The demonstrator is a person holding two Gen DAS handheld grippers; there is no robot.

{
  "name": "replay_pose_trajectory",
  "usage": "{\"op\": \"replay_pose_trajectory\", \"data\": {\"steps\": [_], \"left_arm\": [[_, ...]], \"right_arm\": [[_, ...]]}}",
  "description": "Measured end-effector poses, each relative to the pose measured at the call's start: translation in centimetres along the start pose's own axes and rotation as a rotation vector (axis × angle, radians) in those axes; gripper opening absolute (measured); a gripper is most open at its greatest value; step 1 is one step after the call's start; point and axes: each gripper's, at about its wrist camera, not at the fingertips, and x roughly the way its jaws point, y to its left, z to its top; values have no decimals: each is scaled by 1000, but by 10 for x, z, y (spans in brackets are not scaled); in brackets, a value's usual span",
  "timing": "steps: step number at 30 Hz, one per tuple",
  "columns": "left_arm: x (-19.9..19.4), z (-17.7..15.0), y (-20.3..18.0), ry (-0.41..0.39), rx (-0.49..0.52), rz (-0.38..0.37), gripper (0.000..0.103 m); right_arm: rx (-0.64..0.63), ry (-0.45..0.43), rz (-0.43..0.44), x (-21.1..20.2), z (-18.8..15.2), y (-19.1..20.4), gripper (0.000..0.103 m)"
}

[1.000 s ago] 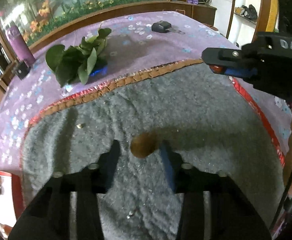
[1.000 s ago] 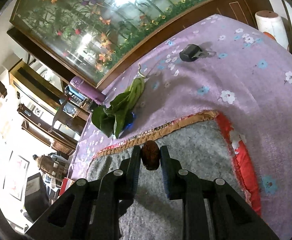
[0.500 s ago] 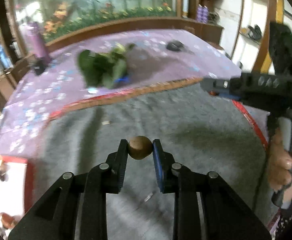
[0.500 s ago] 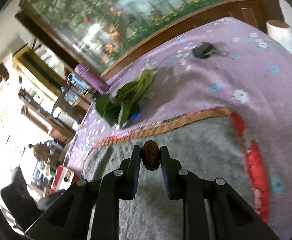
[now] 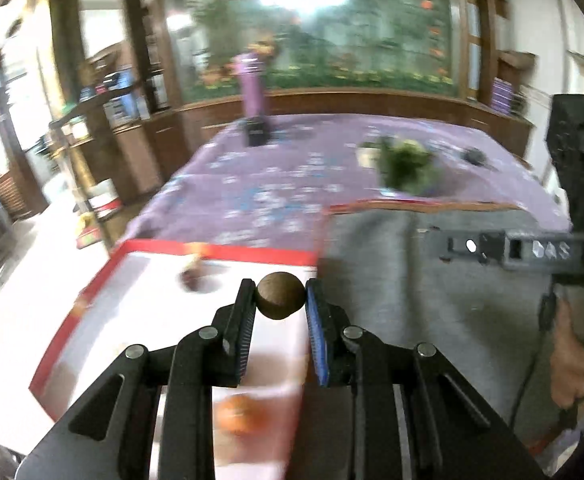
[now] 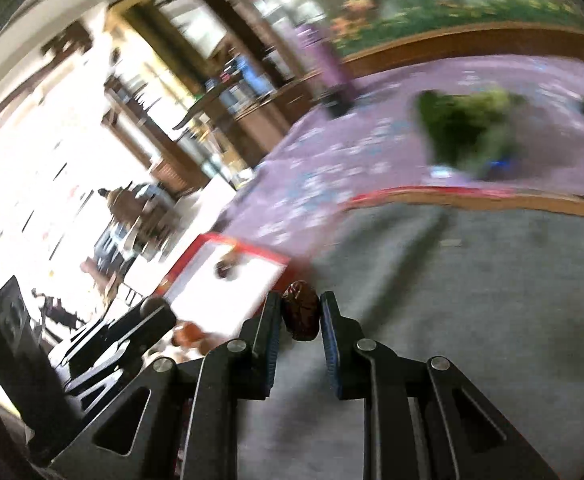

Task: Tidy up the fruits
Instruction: 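Carry the ball and date into the tray and open both grippers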

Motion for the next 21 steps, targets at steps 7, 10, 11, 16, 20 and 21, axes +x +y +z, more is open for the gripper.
{"op": "replay_pose_trajectory", "data": {"steps": [7,10,11,16,20,21], "left_arm": [[4,-20,67,-3,-87,125,23],[5,-27,82,-3,-103,140,23],[8,-29,88,0,-114,142,23],[14,-37,101,12,-136,147,23],[21,-43,109,27,-149,152,23],[22,-45,111,32,-154,151,23]], "right_arm": [[-81,75,52,54,-19,76,20],[-97,90,54,69,-28,91,20],[-103,95,50,73,-30,96,20],[-122,114,35,84,-38,110,20],[-119,130,28,97,-40,111,20],[-117,135,25,99,-41,111,20]]}}
